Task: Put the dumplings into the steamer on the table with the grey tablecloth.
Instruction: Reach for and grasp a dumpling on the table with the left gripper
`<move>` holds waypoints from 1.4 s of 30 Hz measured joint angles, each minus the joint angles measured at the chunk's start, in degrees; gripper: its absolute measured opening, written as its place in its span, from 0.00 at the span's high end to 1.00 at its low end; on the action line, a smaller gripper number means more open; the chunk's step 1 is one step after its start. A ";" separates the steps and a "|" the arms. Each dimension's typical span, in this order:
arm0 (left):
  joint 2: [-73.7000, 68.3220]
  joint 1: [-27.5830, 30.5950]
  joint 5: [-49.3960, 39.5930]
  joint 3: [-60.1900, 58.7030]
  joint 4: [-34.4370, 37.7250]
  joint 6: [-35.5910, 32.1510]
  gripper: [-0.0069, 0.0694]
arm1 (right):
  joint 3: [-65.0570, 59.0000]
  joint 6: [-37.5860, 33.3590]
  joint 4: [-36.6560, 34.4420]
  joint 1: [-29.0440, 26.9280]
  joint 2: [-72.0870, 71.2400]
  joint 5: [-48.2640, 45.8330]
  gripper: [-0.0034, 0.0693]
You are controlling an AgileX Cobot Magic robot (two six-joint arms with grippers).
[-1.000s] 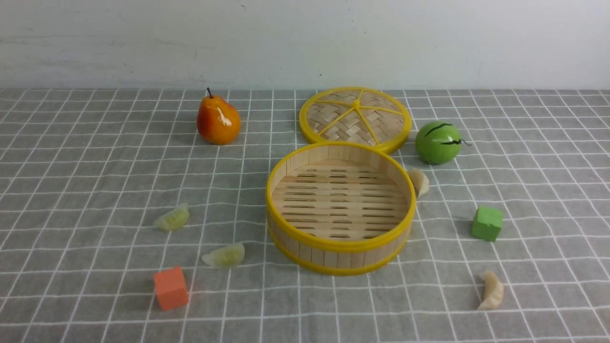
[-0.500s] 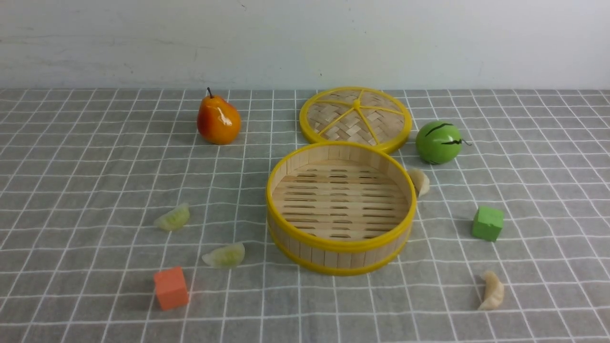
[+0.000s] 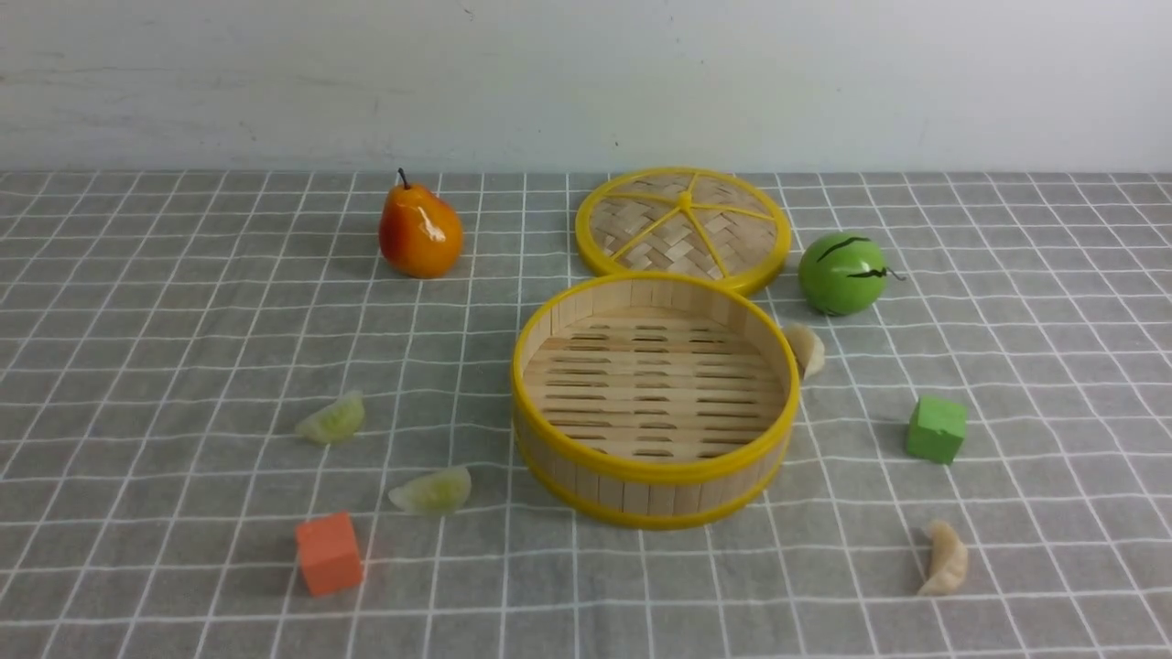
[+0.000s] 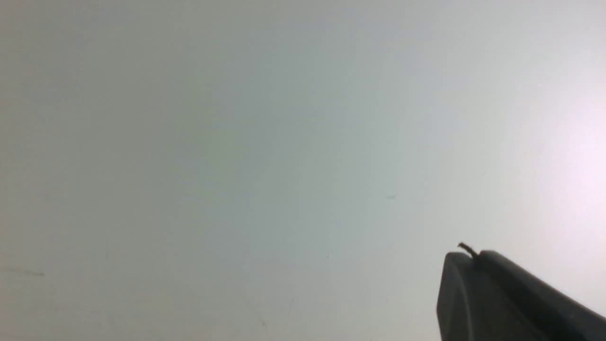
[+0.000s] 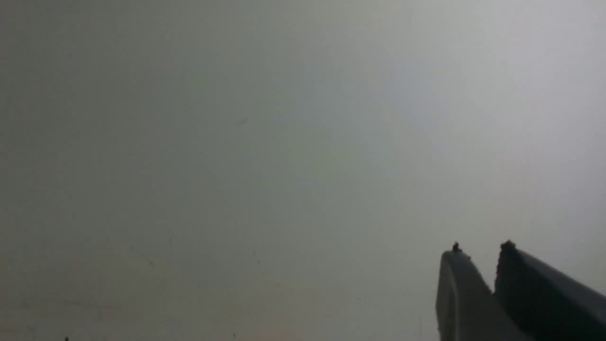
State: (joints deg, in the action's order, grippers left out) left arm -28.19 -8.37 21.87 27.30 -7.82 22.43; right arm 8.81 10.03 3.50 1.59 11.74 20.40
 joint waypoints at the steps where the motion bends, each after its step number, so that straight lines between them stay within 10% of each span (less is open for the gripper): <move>1: -2.69 0.00 0.07 0.73 0.00 0.00 0.93 | 0.00 -0.50 0.00 0.00 0.76 0.20 0.78; 8: -14.91 0.00 -5.04 5.47 0.12 1.21 0.93 | 0.69 -1.26 -0.07 0.00 3.20 -1.43 0.78; 17: -36.88 0.00 -52.52 29.87 0.52 1.33 0.93 | 17.00 -1.26 -0.17 0.00 15.27 -38.40 0.98; 28: -68.91 0.00 -75.37 56.74 5.65 -6.04 0.91 | 24.34 -8.23 -8.57 0.00 28.19 -48.03 0.98; 42: -86.14 0.00 -72.34 64.70 7.18 -29.19 0.32 | 27.80 -33.27 -29.99 8.97 47.39 -55.10 0.97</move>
State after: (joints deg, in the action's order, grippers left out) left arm -114.34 -8.37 -50.47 91.99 -0.64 -6.76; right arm 36.60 -23.24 -26.48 10.57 59.12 -34.70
